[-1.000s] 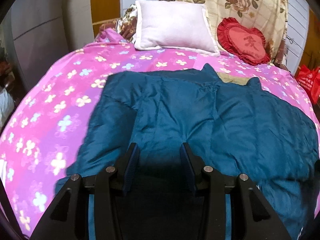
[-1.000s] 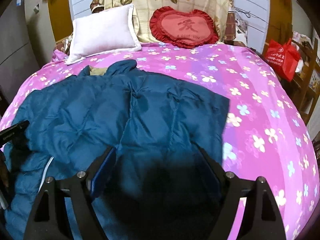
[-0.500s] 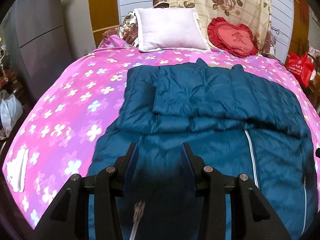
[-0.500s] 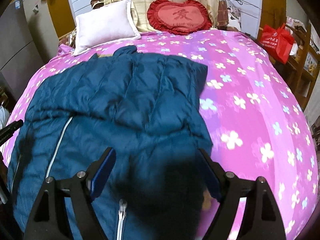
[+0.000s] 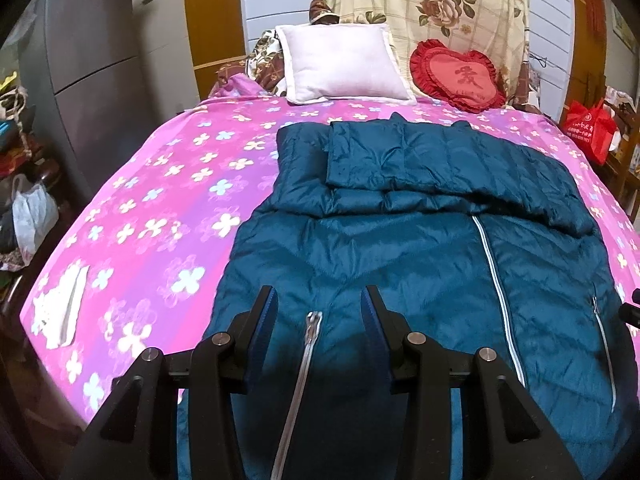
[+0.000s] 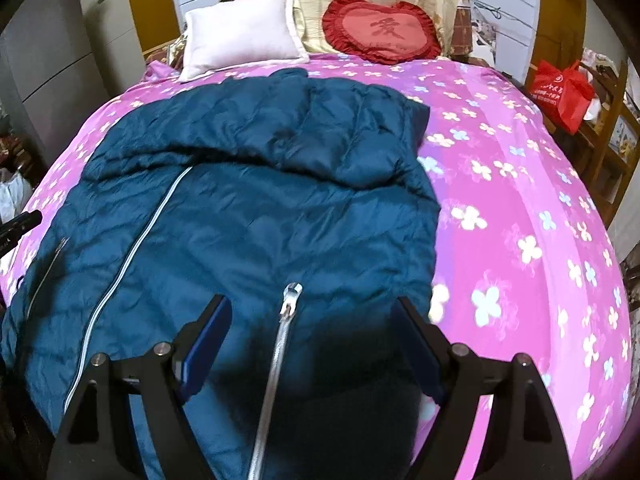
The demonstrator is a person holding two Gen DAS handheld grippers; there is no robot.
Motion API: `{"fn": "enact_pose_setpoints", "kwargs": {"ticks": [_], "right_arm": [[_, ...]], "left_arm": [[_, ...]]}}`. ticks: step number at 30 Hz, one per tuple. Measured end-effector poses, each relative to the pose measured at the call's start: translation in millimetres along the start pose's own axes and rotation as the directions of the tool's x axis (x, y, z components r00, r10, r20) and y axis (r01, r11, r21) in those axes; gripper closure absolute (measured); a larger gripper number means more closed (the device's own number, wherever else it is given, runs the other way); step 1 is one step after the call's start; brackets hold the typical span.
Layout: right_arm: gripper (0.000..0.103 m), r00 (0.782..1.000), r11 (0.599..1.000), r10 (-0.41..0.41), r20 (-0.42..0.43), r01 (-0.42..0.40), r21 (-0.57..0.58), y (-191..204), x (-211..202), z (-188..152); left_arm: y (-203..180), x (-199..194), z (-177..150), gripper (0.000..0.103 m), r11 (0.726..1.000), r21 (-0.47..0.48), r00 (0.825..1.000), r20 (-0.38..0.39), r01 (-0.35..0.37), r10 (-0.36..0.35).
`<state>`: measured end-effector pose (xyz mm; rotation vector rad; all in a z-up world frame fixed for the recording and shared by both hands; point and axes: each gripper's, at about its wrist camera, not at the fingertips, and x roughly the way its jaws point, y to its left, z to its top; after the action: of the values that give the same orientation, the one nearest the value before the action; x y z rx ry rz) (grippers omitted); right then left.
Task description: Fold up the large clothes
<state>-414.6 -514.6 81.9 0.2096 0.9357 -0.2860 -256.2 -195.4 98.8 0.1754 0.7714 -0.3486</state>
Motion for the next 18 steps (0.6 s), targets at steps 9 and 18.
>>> {"fn": "enact_pose_setpoints", "kwargs": {"ticks": [9, 18], "right_arm": [[0.018, 1.000, 1.000, 0.006, -0.011, -0.006, -0.005, 7.8, -13.1, -28.7], [0.017, 1.000, 1.000, -0.006, -0.029, 0.005, -0.020, 5.4, -24.9, -55.2]], "left_arm": [[8.2, -23.5, -26.7, 0.078, 1.000, 0.022, 1.000, 0.006, -0.021, 0.021], [11.6, -33.5, -52.6, 0.078, 0.999, 0.043, 0.999, -0.015, -0.031, 0.031]]}}
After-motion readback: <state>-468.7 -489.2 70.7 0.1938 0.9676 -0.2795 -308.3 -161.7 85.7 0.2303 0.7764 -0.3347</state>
